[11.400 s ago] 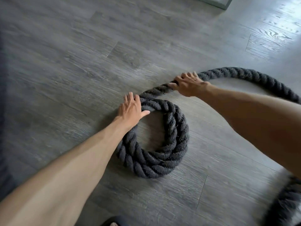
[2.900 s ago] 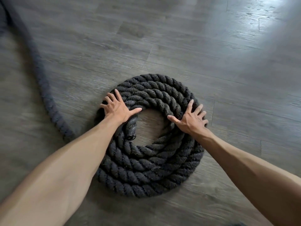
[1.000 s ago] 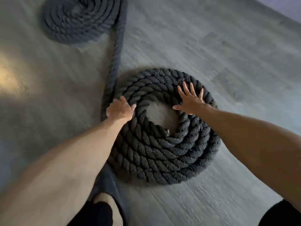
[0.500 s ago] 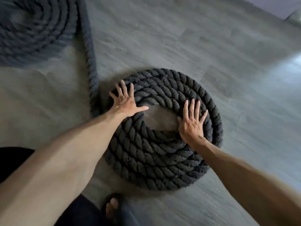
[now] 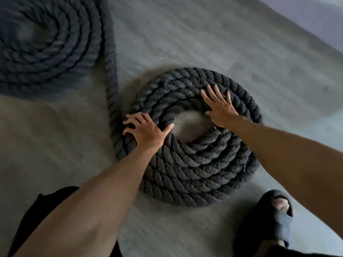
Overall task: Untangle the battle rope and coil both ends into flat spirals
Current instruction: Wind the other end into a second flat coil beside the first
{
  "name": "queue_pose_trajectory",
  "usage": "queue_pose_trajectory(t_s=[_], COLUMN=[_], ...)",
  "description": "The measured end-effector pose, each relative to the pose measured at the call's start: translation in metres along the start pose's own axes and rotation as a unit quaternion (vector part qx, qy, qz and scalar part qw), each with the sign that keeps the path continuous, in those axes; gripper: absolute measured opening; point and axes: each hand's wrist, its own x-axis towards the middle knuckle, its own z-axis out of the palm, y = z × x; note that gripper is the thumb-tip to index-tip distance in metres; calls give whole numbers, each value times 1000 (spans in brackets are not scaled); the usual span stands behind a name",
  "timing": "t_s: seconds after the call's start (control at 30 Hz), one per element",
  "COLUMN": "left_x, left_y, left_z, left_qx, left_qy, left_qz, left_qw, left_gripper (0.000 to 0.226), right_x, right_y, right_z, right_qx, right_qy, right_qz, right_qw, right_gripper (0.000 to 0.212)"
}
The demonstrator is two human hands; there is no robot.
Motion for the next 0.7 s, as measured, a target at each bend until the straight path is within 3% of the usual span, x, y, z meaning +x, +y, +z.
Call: queue_pose_trajectory(t_s=[0.3,0.43,0.53,0.63,0.7], left_x=[31,47,47,39,31], left_y=[39,53,60,50,41], left_z=[-18,-26,-38,-48,-53], left_qx=[-13,-50,-73,-81,-92], left_qy=[-17,-38,-66,-96,-142], left_qz=[-148,-203,-212,-197,-173], left_qw=[989,977,972,972,970], left_gripper=[131,131,130,123,111], right_x=[125,172,163,100,48], right_y=[13,7,-9,-25,-25], right_z=[-62,-77,-78,-56,-44], right_qx=[-72,-88,-50,75,199], right_qy=[-1,5,8,71,77], right_qz=[-154,-181,-136,36,150], right_qw=[985,979,989,994,965], right_gripper=[85,86,81,74,79])
